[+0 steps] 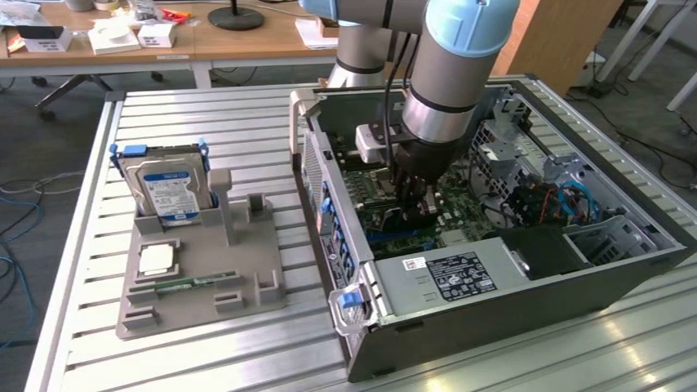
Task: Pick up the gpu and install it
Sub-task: 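Insert the gpu into the slot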
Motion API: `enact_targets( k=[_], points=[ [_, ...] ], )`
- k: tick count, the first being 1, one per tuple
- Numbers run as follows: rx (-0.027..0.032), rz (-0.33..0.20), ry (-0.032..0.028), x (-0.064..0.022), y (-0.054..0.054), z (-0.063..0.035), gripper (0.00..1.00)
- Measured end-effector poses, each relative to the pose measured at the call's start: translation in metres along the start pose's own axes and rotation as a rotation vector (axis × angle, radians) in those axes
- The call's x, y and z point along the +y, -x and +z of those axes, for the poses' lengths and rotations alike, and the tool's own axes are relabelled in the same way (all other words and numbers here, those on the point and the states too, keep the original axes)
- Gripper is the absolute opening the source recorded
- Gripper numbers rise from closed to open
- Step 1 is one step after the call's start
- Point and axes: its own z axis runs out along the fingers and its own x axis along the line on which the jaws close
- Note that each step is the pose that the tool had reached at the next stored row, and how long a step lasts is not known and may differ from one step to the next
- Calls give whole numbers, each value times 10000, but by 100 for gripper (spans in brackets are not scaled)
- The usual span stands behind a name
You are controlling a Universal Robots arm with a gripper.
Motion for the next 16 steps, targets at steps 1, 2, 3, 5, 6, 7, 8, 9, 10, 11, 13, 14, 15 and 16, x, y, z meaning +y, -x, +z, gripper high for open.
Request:
enact_targets(
  k=[1, 2, 3, 5, 6, 7, 8, 9, 10, 11, 13, 14, 15, 16],
  points=[
    [0, 0, 0, 0, 0, 2, 26],
    [1, 0, 0, 0, 0, 3, 26],
    [1, 0, 0, 0, 0, 3, 26],
    [1, 0, 0, 0, 0, 3, 26],
    [1, 0, 0, 0, 0, 4, 26],
    [0, 1, 0, 0, 0, 4, 26],
    [0, 0, -1, 0, 0, 7, 26],
    [1, 0, -1, 0, 0, 9, 26],
    [1, 0, 0, 0, 0, 9, 26],
    [1, 1, 0, 0, 0, 9, 26],
    [0, 1, 0, 0, 0, 9, 26],
    [0, 1, 0, 0, 0, 9, 26],
    [0, 1, -1, 0, 0, 9, 26],
    [0, 0, 0, 0, 0, 9, 26]
  ],
)
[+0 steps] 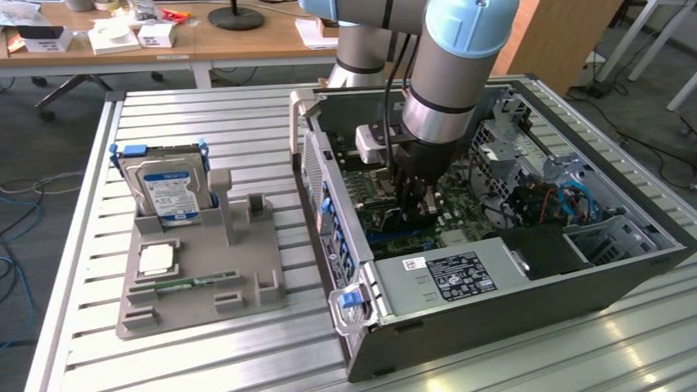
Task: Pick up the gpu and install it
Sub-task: 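Insert the gpu into the slot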
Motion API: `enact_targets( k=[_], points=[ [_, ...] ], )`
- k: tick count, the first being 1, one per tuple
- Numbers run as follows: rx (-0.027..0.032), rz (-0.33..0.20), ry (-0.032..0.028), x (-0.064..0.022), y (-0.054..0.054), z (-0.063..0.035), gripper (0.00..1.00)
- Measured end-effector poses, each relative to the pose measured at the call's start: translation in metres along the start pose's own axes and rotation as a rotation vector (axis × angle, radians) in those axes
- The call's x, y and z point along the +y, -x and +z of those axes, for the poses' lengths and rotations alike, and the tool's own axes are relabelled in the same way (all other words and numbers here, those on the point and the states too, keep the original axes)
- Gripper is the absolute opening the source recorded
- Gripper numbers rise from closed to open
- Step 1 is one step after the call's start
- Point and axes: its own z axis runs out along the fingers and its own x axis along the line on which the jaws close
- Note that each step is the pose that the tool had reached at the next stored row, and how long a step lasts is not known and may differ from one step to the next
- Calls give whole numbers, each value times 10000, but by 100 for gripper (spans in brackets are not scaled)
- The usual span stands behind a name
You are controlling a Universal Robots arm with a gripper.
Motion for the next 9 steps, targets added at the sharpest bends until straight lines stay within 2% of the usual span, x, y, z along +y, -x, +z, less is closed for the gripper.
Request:
enact_targets(
  k=[9],
  points=[
    [0, 0, 1, 0, 0, 0, 26]
  ],
)
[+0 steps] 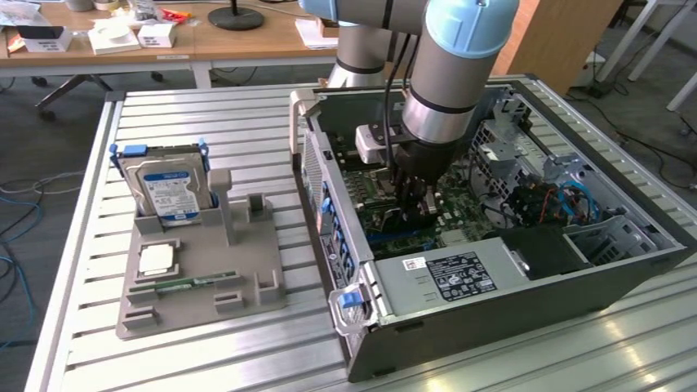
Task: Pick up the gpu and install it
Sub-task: 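Insert the gpu into the slot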
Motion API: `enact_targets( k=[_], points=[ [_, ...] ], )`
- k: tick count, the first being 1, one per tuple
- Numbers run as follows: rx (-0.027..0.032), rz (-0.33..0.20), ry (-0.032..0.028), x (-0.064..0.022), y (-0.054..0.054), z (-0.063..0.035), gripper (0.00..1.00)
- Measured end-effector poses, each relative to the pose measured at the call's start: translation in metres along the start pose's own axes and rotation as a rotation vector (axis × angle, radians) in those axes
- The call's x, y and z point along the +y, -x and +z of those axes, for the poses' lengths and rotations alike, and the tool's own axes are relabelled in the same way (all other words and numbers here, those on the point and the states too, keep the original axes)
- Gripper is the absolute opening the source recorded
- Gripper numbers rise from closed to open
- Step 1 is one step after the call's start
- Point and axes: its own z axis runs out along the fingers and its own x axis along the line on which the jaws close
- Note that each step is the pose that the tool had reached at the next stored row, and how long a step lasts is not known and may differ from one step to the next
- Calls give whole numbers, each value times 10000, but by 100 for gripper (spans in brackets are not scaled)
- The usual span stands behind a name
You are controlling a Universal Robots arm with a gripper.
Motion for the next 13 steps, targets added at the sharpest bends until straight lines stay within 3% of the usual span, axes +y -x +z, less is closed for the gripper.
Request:
enact_targets(
  k=[13],
  points=[
    [-1, 1, -1, 0, -1, 1, 26]
  ],
)
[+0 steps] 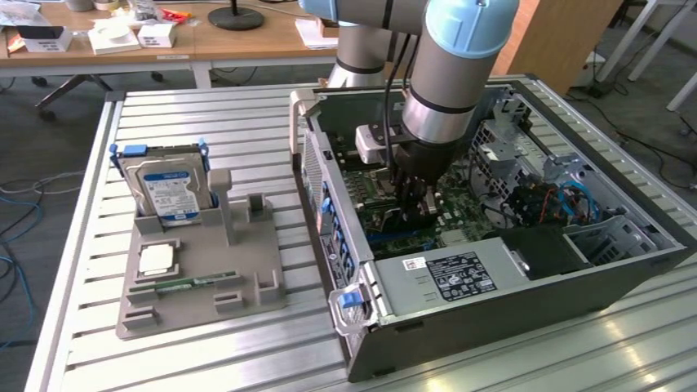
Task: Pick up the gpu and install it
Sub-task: 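Insert the gpu into the slot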
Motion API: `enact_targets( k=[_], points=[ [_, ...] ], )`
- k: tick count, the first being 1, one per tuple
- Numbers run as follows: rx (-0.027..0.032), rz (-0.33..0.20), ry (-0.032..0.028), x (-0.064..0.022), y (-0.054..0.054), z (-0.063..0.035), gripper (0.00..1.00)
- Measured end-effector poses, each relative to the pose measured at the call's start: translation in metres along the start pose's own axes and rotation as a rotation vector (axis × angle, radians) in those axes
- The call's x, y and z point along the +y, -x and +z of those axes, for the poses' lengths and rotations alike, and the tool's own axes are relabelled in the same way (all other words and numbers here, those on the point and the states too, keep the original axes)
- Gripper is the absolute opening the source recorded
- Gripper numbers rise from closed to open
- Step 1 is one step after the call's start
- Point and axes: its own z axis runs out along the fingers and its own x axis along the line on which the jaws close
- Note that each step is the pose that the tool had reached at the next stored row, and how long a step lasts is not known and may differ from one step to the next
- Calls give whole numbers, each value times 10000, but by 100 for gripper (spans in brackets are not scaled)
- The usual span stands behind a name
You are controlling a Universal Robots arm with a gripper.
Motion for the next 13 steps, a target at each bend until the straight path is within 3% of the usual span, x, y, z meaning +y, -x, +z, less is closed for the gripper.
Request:
enact_targets(
  k=[13],
  points=[
    [5, -2, 2, -2, -3, 21, 26]
  ],
)
